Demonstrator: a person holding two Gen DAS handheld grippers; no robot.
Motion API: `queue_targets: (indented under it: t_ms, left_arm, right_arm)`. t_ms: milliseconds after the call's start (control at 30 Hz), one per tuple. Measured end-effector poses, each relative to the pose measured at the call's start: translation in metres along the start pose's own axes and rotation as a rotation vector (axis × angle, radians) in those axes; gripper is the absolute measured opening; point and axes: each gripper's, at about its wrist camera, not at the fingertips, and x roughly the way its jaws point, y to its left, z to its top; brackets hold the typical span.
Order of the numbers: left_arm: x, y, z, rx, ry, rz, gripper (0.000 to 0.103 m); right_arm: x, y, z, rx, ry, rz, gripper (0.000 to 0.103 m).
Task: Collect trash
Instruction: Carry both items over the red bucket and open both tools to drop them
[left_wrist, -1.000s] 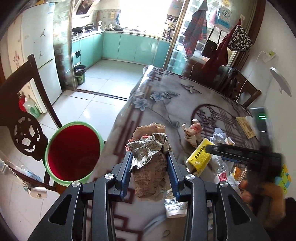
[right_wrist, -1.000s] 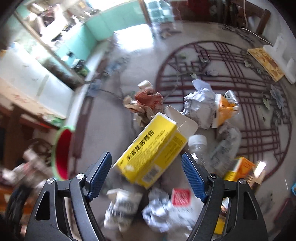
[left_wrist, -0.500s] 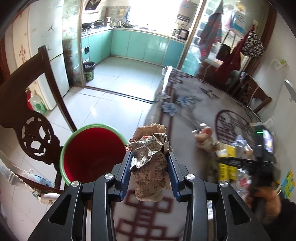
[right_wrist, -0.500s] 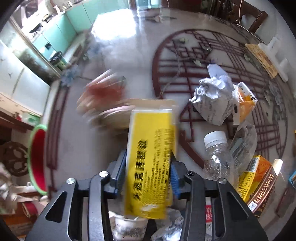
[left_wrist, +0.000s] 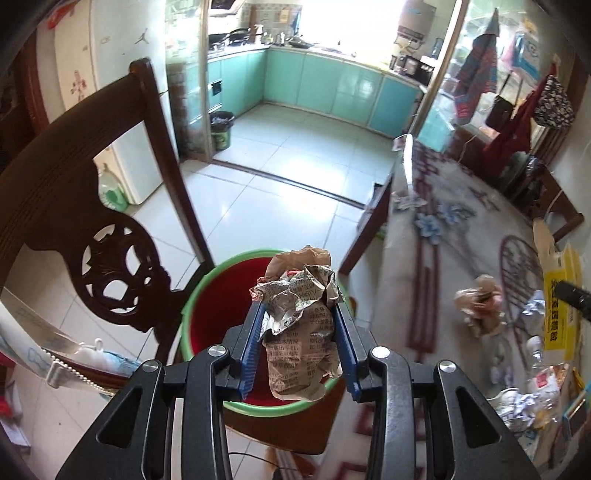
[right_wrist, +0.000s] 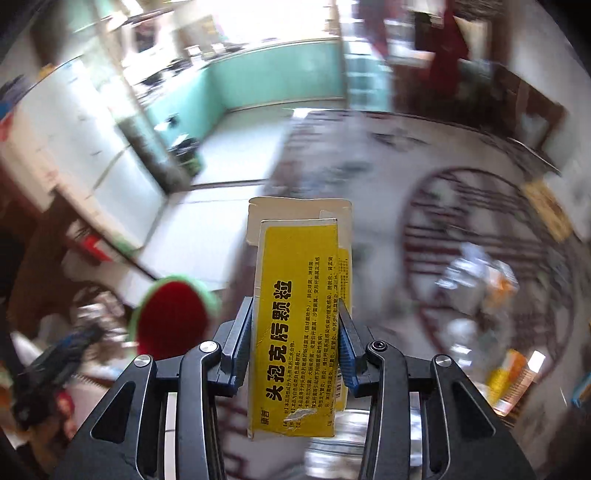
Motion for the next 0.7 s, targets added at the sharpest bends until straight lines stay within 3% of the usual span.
queue_targets:
  t_ms: [133, 300, 567, 600, 667, 700]
  left_arm:
    - [0.014, 0.017, -0.005, -0.020, 0.036, 0.025, 0.035]
    - [0.027, 0.028, -0.008, -0.015, 0.062, 0.046, 0.036]
    - [0.033, 0.035, -0.004, -0.021, 0.067, 0.047, 0.037]
    - [0.034, 0.034, -0.003, -0.022, 0.066, 0.055, 0.039]
    - [0.036, 0.035, -0.001, -0.030, 0.070, 0.060, 0.042]
    - [0.036, 0.035, -0.001, -0.035, 0.069, 0.062, 0.046]
  right_arm:
    - [0.046, 0.051, -0.006, -0.073, 0.105, 0.138, 0.039]
    - [0.098, 0.095, -0.014, -0.137, 0.224, 0.226, 0.039]
    - [0.113, 0.115, -0.015, -0.162, 0.258, 0.245, 0.041]
    - [0.115, 0.116, -0.014, -0.165, 0.263, 0.247, 0.043]
    - [0.114, 0.116, -0.014, -0.162, 0.250, 0.231, 0.069]
    - [0.111, 0.115, -0.013, -0.158, 0.235, 0.218, 0.075]
